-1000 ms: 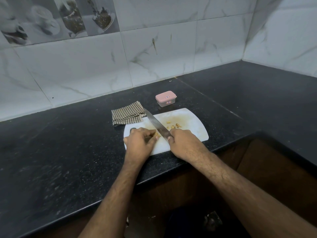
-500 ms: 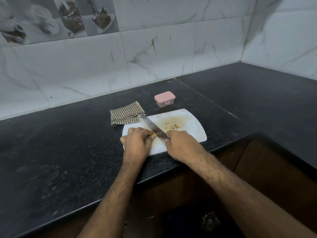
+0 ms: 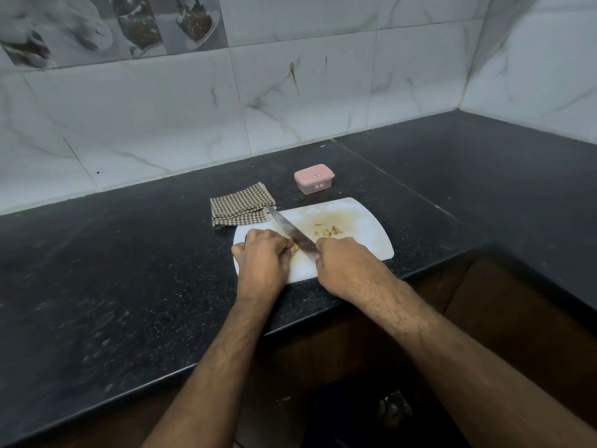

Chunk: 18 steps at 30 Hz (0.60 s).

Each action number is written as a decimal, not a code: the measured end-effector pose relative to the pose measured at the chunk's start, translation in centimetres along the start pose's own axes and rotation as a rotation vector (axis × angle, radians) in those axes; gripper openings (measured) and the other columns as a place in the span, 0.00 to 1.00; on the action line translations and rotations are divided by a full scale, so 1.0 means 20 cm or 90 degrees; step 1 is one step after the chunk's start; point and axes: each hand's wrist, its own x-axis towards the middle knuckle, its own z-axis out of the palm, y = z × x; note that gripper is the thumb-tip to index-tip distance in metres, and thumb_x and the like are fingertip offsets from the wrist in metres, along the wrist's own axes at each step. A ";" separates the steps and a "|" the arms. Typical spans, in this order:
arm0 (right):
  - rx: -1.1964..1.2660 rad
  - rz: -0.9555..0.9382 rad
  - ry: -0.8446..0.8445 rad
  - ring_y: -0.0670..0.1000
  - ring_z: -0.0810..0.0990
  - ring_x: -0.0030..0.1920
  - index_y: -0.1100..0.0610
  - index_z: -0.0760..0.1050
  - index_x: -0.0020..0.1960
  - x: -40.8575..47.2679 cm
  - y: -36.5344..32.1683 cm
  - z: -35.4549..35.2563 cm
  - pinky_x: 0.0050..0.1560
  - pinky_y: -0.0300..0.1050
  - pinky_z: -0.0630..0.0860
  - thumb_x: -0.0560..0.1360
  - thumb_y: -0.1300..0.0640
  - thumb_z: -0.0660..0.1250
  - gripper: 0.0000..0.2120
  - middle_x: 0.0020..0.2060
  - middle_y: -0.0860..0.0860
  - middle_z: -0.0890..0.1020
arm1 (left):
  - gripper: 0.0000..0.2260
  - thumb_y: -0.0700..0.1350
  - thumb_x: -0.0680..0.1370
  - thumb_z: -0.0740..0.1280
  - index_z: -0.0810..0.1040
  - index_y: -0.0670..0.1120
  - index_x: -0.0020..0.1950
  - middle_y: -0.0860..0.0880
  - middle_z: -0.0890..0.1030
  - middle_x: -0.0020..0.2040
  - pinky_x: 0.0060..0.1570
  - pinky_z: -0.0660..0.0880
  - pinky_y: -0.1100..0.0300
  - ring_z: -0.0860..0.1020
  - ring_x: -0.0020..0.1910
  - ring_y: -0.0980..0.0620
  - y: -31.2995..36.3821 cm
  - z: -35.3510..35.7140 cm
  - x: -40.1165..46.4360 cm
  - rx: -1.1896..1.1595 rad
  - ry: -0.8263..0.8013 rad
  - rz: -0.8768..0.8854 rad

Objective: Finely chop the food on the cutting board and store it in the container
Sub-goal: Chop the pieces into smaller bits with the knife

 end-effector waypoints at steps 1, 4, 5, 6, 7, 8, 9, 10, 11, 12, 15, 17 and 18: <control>-0.004 0.002 -0.005 0.53 0.74 0.49 0.53 0.71 0.68 0.00 0.00 0.00 0.52 0.49 0.76 0.82 0.56 0.59 0.15 0.56 0.54 0.77 | 0.04 0.46 0.80 0.72 0.87 0.51 0.50 0.55 0.83 0.50 0.51 0.57 0.52 0.71 0.58 0.50 0.00 0.00 0.00 -0.001 -0.001 -0.001; -0.016 0.004 -0.016 0.53 0.74 0.50 0.53 0.71 0.68 0.00 -0.01 -0.01 0.52 0.50 0.77 0.82 0.56 0.59 0.15 0.51 0.52 0.74 | 0.04 0.46 0.80 0.72 0.87 0.51 0.51 0.55 0.83 0.51 0.52 0.58 0.52 0.72 0.58 0.50 0.00 0.00 0.00 -0.006 -0.006 -0.005; -0.021 0.006 -0.022 0.53 0.74 0.49 0.53 0.70 0.69 0.00 -0.02 -0.01 0.51 0.49 0.76 0.82 0.57 0.59 0.16 0.50 0.52 0.73 | 0.04 0.46 0.79 0.72 0.87 0.52 0.51 0.55 0.83 0.52 0.53 0.59 0.52 0.72 0.58 0.50 0.00 0.00 0.00 -0.006 -0.007 -0.005; -0.027 0.009 -0.029 0.53 0.74 0.49 0.53 0.69 0.69 0.00 -0.02 -0.01 0.50 0.49 0.76 0.82 0.57 0.58 0.16 0.49 0.52 0.72 | 0.04 0.46 0.79 0.72 0.87 0.52 0.51 0.55 0.83 0.52 0.53 0.59 0.52 0.72 0.58 0.50 0.00 0.00 0.00 -0.007 -0.007 -0.005; -0.031 0.012 -0.038 0.53 0.74 0.49 0.53 0.68 0.70 -0.01 -0.03 -0.02 0.50 0.49 0.76 0.81 0.58 0.58 0.17 0.49 0.52 0.71 | 0.04 0.46 0.79 0.72 0.87 0.52 0.51 0.55 0.83 0.51 0.53 0.59 0.52 0.72 0.58 0.50 0.00 0.00 0.00 -0.009 -0.006 -0.007; -0.032 0.017 -0.048 0.53 0.74 0.50 0.53 0.67 0.71 -0.01 -0.03 -0.02 0.50 0.49 0.76 0.81 0.59 0.58 0.18 0.49 0.52 0.71 | 0.04 0.46 0.79 0.72 0.87 0.52 0.50 0.56 0.83 0.51 0.53 0.59 0.52 0.72 0.58 0.51 0.00 0.00 0.00 -0.014 -0.003 -0.010; -0.031 0.023 -0.059 0.53 0.74 0.50 0.52 0.66 0.71 -0.01 -0.04 -0.03 0.50 0.49 0.76 0.81 0.59 0.58 0.19 0.49 0.52 0.71 | 0.03 0.46 0.79 0.73 0.87 0.53 0.50 0.56 0.83 0.50 0.53 0.59 0.52 0.72 0.57 0.51 -0.01 0.01 0.00 -0.020 0.001 -0.015; -0.032 0.028 -0.070 0.53 0.73 0.50 0.51 0.65 0.72 -0.01 -0.04 -0.03 0.50 0.49 0.76 0.81 0.59 0.59 0.20 0.49 0.53 0.71 | 0.03 0.47 0.79 0.73 0.87 0.53 0.49 0.57 0.83 0.50 0.53 0.58 0.52 0.72 0.57 0.52 -0.01 0.00 0.00 -0.025 0.004 -0.022; -0.033 0.032 -0.080 0.53 0.73 0.50 0.51 0.64 0.73 -0.01 -0.05 -0.04 0.51 0.49 0.77 0.81 0.59 0.59 0.21 0.49 0.53 0.70 | 0.03 0.47 0.78 0.74 0.87 0.53 0.49 0.57 0.83 0.49 0.53 0.58 0.52 0.73 0.57 0.52 -0.01 0.00 0.01 -0.029 0.005 -0.029; -0.035 0.034 -0.089 0.52 0.73 0.50 0.50 0.64 0.74 -0.01 -0.05 -0.05 0.53 0.50 0.77 0.81 0.59 0.60 0.22 0.50 0.53 0.70 | 0.02 0.47 0.78 0.74 0.87 0.53 0.49 0.57 0.83 0.49 0.53 0.58 0.52 0.73 0.57 0.52 -0.01 0.00 0.01 -0.031 0.005 -0.033; -0.043 0.034 -0.098 0.53 0.73 0.50 0.50 0.63 0.74 0.00 -0.05 -0.06 0.57 0.52 0.78 0.81 0.59 0.60 0.23 0.49 0.53 0.70 | 0.03 0.47 0.78 0.74 0.87 0.53 0.49 0.57 0.83 0.50 0.53 0.58 0.53 0.73 0.58 0.52 -0.01 0.01 0.01 -0.034 -0.001 -0.032; -0.052 0.029 -0.098 0.53 0.73 0.50 0.50 0.63 0.74 0.00 -0.05 -0.07 0.56 0.51 0.78 0.81 0.60 0.59 0.23 0.49 0.52 0.70 | 0.02 0.46 0.78 0.74 0.87 0.52 0.49 0.56 0.83 0.49 0.53 0.58 0.53 0.73 0.58 0.51 -0.02 0.01 0.02 -0.037 0.002 -0.031; -0.056 0.024 -0.097 0.53 0.73 0.49 0.51 0.64 0.74 0.00 -0.05 -0.07 0.53 0.50 0.77 0.81 0.61 0.59 0.22 0.48 0.52 0.70 | 0.03 0.46 0.78 0.75 0.87 0.51 0.49 0.55 0.83 0.49 0.53 0.58 0.53 0.73 0.58 0.50 -0.02 0.01 0.01 -0.036 0.004 -0.030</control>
